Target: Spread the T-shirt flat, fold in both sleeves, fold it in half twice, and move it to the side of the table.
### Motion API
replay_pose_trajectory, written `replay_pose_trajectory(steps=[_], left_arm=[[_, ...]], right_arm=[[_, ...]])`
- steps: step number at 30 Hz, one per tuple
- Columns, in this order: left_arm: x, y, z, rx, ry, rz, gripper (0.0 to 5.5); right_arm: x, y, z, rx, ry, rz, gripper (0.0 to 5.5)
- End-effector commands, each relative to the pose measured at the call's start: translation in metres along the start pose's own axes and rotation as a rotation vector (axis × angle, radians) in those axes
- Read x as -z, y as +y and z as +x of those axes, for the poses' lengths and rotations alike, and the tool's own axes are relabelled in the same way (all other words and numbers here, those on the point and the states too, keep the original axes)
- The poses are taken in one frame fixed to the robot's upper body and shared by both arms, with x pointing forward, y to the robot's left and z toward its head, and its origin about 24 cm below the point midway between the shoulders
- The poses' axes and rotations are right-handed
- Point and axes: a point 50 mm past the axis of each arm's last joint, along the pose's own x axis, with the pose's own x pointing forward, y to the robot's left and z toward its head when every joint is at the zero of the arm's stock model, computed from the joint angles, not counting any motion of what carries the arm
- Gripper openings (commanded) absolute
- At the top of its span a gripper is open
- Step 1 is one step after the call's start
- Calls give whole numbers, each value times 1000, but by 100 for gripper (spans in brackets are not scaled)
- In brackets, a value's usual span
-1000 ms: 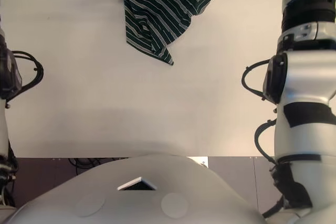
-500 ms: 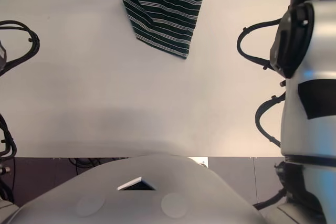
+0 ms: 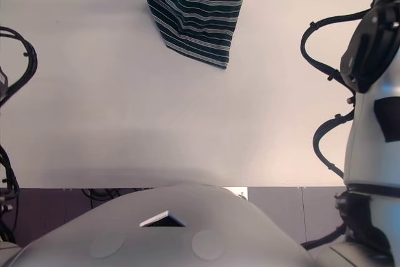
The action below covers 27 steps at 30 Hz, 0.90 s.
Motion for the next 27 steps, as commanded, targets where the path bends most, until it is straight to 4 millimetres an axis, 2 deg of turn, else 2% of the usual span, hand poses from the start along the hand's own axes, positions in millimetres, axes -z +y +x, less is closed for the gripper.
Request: replay_pose_trajectory(steps=[1, 3, 8, 15, 19, 22, 25, 27], left_arm=[[-6, -15, -14, 39, 1, 12, 1], [-13, -24, -21, 42, -12, 6, 1], [-49, -47, -46, 79, -48, 5, 1], [-86, -79, -82, 98, -32, -107, 1], [-107, -91, -95, 76, -48, -181, 1], [-126, -89, -100, 74, -94, -229, 1], [-120, -87, -97, 81, -73, -273, 1], [-101, -86, -88, 94, -47, -322, 1]], right_arm=[[-5, -3, -24, -19, 14, -4, 0], [-9, 0, -29, -46, 7, 3, 0], [-28, 20, -54, -140, -24, 55, 0], [-55, 60, -90, -251, -8, 204, 0], [-78, 69, -102, -291, -56, 280, 0], [-92, 68, -107, -298, -99, 324, 0], [-76, 67, -104, -277, -54, 344, 0], [-51, 66, -97, -264, 6, 372, 0]])
